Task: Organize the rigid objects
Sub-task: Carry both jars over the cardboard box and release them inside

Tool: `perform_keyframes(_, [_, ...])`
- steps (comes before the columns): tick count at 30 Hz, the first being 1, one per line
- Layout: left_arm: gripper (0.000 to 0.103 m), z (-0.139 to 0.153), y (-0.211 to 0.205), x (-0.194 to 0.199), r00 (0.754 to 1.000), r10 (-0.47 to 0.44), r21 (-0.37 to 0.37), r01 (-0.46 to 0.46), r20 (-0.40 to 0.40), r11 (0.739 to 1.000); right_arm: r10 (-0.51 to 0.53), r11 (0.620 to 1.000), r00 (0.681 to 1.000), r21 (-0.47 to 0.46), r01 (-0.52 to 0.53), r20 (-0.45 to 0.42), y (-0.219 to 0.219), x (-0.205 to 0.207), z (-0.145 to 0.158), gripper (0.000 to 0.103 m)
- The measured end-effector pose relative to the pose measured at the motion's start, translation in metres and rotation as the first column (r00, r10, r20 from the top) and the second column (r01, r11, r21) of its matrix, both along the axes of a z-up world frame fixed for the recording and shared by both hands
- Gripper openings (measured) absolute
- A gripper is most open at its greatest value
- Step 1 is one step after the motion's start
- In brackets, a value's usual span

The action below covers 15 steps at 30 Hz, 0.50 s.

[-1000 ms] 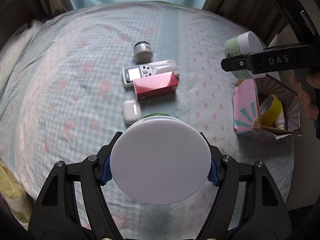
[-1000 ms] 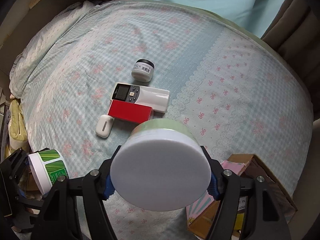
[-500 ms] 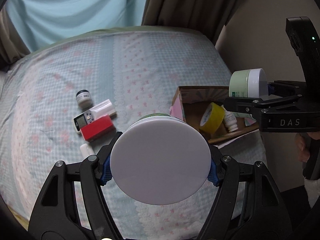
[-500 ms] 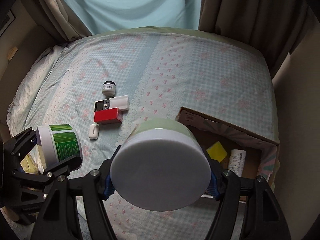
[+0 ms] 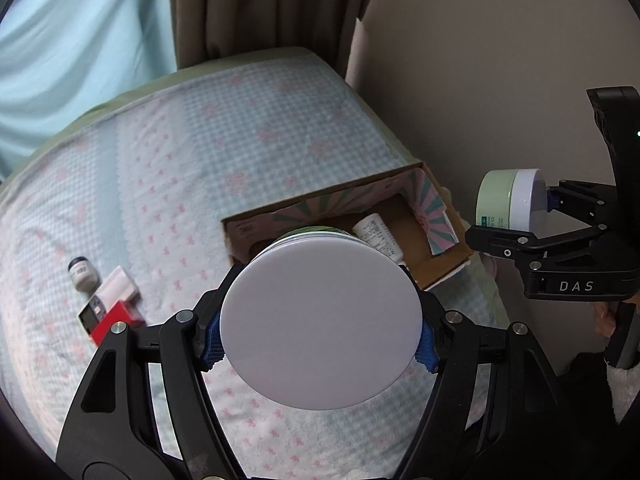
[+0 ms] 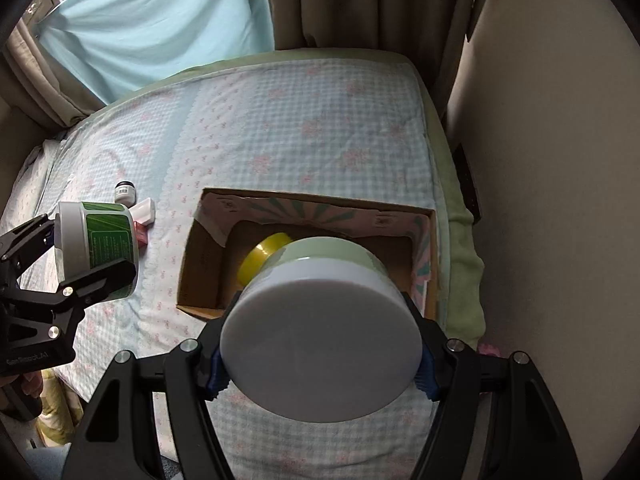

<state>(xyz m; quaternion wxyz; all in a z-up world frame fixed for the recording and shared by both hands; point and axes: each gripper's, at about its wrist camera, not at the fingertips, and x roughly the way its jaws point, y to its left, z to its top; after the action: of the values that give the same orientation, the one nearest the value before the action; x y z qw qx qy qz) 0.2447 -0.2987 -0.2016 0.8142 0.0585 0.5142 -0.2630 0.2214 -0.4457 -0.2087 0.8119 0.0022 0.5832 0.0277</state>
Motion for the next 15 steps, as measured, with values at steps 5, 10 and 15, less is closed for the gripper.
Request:
perform_keyframes(5, [0.068, -0.03, -0.057, 0.015, 0.993, -0.105, 0.011, 0.106, -0.058, 0.994, 0.006, 1.0, 0.999, -0.026, -0.007, -0.042, -0.031, 0.006, -0.028, 0.066])
perform_keyframes(10, [0.068, -0.078, -0.091, 0.029, 0.976, -0.172, 0.042, 0.179, -0.13, 0.983, 0.064, 0.997, 0.996, -0.033, -0.066, -0.065, -0.047, 0.013, -0.057, 0.066])
perform_keyframes(15, [0.068, -0.11, -0.103, 0.036, 0.96, -0.231, 0.096, 0.248, -0.159, 0.964, 0.152, 0.986, 0.986, -0.066, -0.156, -0.061, -0.048, 0.017, -0.083, 0.066])
